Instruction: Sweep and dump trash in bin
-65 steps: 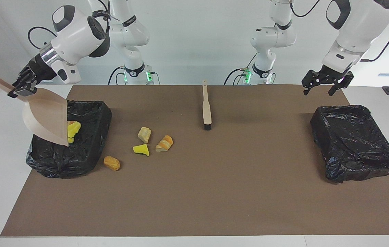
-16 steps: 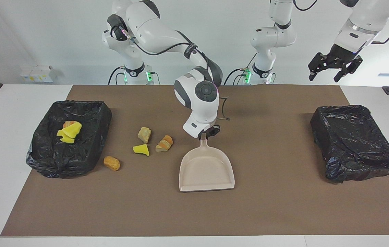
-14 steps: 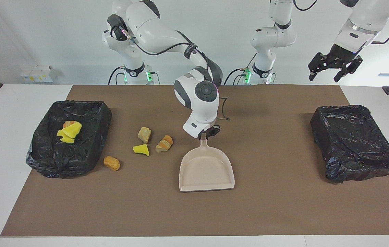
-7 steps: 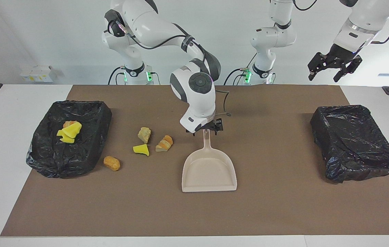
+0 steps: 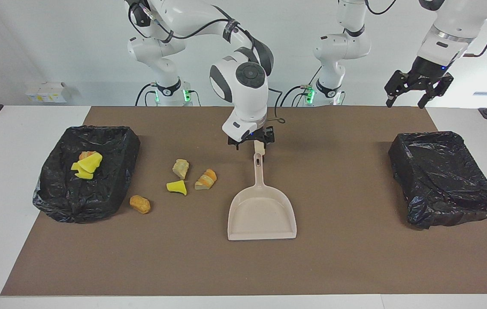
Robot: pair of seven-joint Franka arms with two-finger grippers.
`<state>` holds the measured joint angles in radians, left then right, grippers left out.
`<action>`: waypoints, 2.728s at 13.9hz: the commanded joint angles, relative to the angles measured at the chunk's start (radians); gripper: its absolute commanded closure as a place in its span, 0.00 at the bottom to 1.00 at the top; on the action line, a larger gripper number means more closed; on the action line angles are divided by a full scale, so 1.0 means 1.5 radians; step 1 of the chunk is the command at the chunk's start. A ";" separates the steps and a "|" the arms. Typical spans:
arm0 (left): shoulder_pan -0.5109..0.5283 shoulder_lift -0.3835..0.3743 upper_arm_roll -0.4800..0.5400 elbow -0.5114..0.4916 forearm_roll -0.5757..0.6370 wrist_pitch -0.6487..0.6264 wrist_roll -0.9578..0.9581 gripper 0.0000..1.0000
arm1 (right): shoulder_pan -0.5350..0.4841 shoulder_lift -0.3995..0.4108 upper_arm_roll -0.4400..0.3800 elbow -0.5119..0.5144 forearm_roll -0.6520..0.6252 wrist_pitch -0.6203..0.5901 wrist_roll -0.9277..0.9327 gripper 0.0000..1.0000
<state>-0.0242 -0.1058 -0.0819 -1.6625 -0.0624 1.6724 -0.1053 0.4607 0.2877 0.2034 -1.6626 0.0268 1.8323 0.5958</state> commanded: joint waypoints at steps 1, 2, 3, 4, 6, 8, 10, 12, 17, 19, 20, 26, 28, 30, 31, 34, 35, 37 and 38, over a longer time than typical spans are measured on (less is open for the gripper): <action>-0.068 0.032 0.005 -0.004 -0.001 0.063 -0.128 0.00 | 0.021 -0.075 -0.001 -0.124 0.023 0.061 0.024 0.00; -0.090 0.046 0.005 -0.003 -0.001 0.079 -0.169 0.00 | 0.028 -0.092 0.000 -0.156 0.034 0.086 0.043 0.00; -0.123 0.066 0.005 0.003 -0.002 0.090 -0.202 0.00 | 0.038 -0.114 -0.001 -0.198 0.062 0.121 0.052 0.00; -0.143 0.084 0.005 0.006 -0.002 0.106 -0.225 0.00 | 0.048 -0.135 -0.001 -0.241 0.084 0.158 0.058 0.00; -0.182 0.101 0.005 0.007 -0.005 0.145 -0.243 0.00 | 0.071 -0.161 -0.001 -0.309 0.096 0.205 0.077 0.00; -0.205 0.133 0.004 0.013 -0.020 0.153 -0.249 0.00 | 0.109 -0.160 -0.001 -0.342 0.095 0.237 0.121 0.00; -0.236 0.181 0.002 0.036 -0.025 0.184 -0.249 0.00 | 0.130 -0.159 -0.001 -0.374 0.096 0.272 0.130 0.00; -0.237 0.191 0.001 0.037 -0.054 0.215 -0.248 0.00 | 0.149 -0.159 -0.001 -0.387 0.096 0.274 0.148 0.05; -0.301 0.316 -0.005 0.071 -0.053 0.257 -0.253 0.00 | 0.164 -0.157 -0.001 -0.392 0.095 0.273 0.157 0.33; -0.316 0.318 -0.006 0.060 -0.057 0.260 -0.252 0.00 | 0.164 -0.156 -0.001 -0.391 0.095 0.271 0.157 0.62; -0.320 0.318 -0.006 0.042 -0.057 0.264 -0.251 0.00 | 0.164 -0.155 -0.001 -0.386 0.095 0.264 0.158 0.79; -0.355 0.344 -0.006 -0.004 -0.054 0.285 -0.254 0.00 | 0.139 -0.185 -0.003 -0.379 0.095 0.209 0.173 1.00; -0.358 0.360 -0.006 -0.001 -0.052 0.291 -0.253 0.00 | 0.110 -0.214 -0.004 -0.379 0.095 0.156 0.172 1.00; -0.358 0.362 -0.005 0.000 -0.050 0.294 -0.253 0.00 | 0.071 -0.237 -0.004 -0.380 0.095 0.109 0.169 1.00; -0.358 0.362 -0.005 0.001 -0.049 0.293 -0.253 0.05 | 0.050 -0.251 -0.005 -0.380 0.094 0.085 0.160 1.00; -0.359 0.362 -0.005 0.003 -0.048 0.279 -0.253 1.00 | -0.007 -0.284 -0.008 -0.379 0.079 0.028 0.110 1.00; -0.359 0.362 -0.005 0.004 -0.044 0.279 -0.253 1.00 | -0.035 -0.290 -0.008 -0.379 0.072 0.013 0.087 1.00; -0.360 0.362 -0.006 0.007 -0.004 0.278 -0.252 1.00 | -0.067 -0.305 -0.008 -0.376 0.041 -0.015 0.046 1.00; -0.360 0.362 -0.006 0.007 -0.001 0.279 -0.247 1.00 | -0.082 -0.305 -0.008 -0.364 0.021 -0.029 0.032 1.00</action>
<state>-0.5505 0.4399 -0.1020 -1.6610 -0.0934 2.1038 -0.4807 0.3788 -0.1450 0.1833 -2.2189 0.1015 1.8263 0.6926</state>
